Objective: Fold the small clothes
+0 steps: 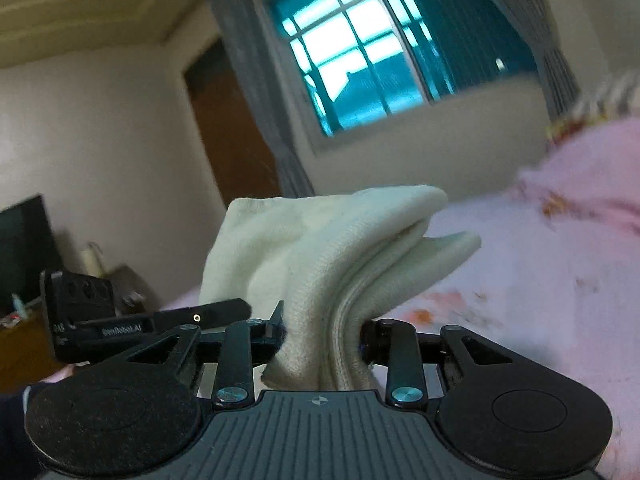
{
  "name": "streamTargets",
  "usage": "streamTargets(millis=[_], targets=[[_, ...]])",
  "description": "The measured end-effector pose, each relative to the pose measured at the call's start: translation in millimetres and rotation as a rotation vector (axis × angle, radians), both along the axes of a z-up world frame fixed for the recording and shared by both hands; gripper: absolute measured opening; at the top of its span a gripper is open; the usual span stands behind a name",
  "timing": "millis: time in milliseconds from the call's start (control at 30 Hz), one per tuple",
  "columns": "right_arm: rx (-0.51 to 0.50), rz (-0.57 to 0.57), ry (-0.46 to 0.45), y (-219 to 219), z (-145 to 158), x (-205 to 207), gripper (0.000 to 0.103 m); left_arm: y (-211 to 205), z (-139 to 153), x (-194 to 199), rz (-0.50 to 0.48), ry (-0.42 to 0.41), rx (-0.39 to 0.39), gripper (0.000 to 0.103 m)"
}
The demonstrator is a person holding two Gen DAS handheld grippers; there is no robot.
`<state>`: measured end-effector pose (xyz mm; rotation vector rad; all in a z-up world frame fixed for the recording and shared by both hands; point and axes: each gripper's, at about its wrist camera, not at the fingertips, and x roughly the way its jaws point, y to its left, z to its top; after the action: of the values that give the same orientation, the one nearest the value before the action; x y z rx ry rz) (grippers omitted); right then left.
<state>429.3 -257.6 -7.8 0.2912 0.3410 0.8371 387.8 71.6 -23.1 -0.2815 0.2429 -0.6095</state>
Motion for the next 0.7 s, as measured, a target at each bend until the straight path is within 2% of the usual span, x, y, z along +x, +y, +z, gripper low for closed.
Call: streamTargets(millis=[100, 167, 300, 367, 433, 533, 700], targets=[[0.026, 0.020, -0.078, 7, 40, -89, 0.031, 8, 37, -79, 0.020, -0.059, 0.016, 0.032], [0.051, 0.026, -0.104, 13, 55, -142, 0.031, 16, 51, -128, 0.019, -0.090, 0.002, 0.032], [0.053, 0.026, -0.164, 22, 62, -233, 0.031, 25, 64, -212, 0.021, -0.128, 0.043, 0.032], [0.070, 0.032, -0.175, 27, 60, -263, 0.031, 26, 66, -232, 0.024, -0.137, 0.057, 0.032], [0.080, 0.037, -0.175, 37, 56, -275, 0.031, 26, 67, -238, 0.028, -0.145, 0.063, 0.032], [0.080, 0.041, -0.160, 58, 51, -259, 0.031, 31, 63, -229, 0.033, -0.132, 0.061, 0.032], [0.067, 0.048, -0.110, 76, 34, -213, 0.031, 34, 42, -172, 0.055, -0.082, 0.053, 0.032]])
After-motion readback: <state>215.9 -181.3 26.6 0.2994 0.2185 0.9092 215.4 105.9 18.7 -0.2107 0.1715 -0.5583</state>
